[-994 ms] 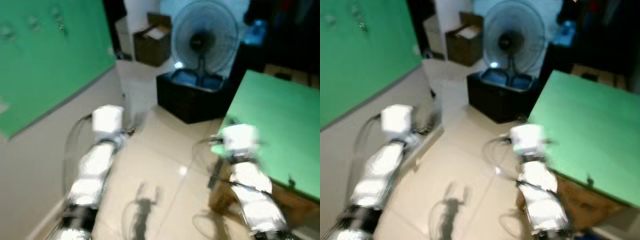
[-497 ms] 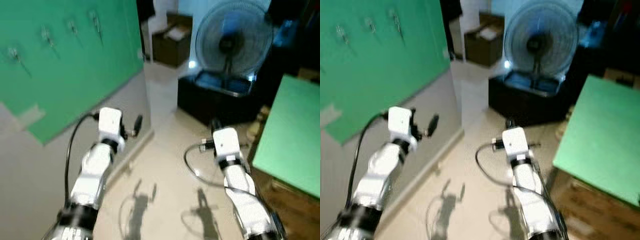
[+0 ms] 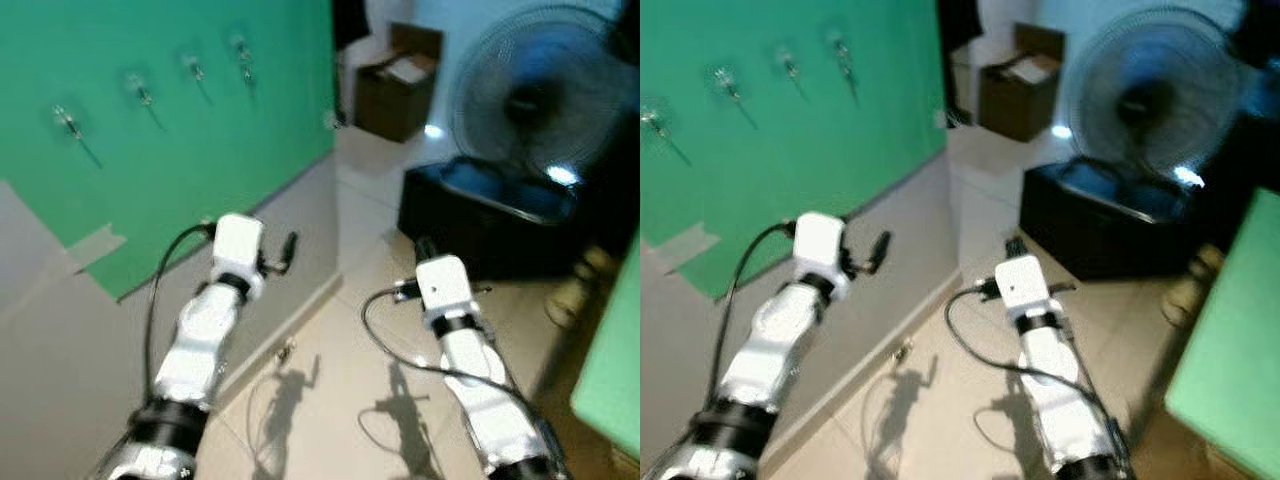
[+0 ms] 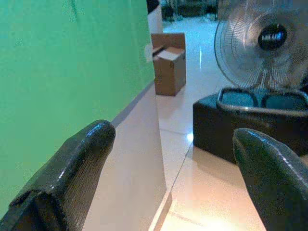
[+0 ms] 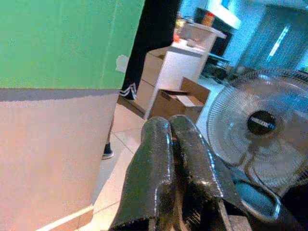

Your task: Hang keys on a hook

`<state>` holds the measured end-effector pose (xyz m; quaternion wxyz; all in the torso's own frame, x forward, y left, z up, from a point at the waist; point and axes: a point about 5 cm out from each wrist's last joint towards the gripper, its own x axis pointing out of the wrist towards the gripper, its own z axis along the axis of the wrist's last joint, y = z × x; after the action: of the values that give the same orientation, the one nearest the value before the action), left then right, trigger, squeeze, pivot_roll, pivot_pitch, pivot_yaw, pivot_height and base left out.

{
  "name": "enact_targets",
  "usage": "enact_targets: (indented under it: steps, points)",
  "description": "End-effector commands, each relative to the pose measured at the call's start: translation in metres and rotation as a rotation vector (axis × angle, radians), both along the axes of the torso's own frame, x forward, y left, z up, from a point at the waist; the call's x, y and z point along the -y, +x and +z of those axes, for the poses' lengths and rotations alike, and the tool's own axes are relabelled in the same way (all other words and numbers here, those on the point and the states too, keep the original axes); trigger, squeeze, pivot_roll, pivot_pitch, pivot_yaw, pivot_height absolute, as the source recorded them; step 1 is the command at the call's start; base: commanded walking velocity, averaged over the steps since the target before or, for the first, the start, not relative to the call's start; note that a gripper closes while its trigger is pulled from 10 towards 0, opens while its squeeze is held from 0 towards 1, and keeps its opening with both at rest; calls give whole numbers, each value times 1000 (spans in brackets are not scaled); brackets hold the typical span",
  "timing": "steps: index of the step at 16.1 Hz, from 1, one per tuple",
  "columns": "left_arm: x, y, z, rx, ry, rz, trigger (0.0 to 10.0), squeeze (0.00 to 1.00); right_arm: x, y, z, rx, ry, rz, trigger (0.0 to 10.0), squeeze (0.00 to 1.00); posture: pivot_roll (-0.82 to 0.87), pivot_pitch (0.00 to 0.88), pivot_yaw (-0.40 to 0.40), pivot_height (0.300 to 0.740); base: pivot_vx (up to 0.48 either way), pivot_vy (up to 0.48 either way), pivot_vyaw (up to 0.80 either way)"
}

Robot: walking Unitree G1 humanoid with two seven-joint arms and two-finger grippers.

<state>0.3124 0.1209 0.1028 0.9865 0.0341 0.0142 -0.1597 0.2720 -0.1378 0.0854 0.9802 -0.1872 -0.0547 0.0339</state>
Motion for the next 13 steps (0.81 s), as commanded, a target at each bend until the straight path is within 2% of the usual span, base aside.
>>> enact_targets:
  steps: [1,5,9,13]
  points:
    - [-4,-1,2,15,39,-2,10000,0,-3,3,0,-2,3,13,0,0,-147,0,84,740,371,-300,800]
    - [-7,-1,1,4,32,24,10000,0,-6,3,0,-5,-4,27,0,0,-139,0,80,740,353,-317,800]
    - [-6,-4,0,10,61,14,10000,0,-6,2,-3,-21,-7,36,0,0,-134,0,75,740,439,0,791]
    - [-5,-6,-1,6,62,18,10000,0,-8,1,-6,-39,-15,45,0,0,-134,0,74,740,67,-427,775]
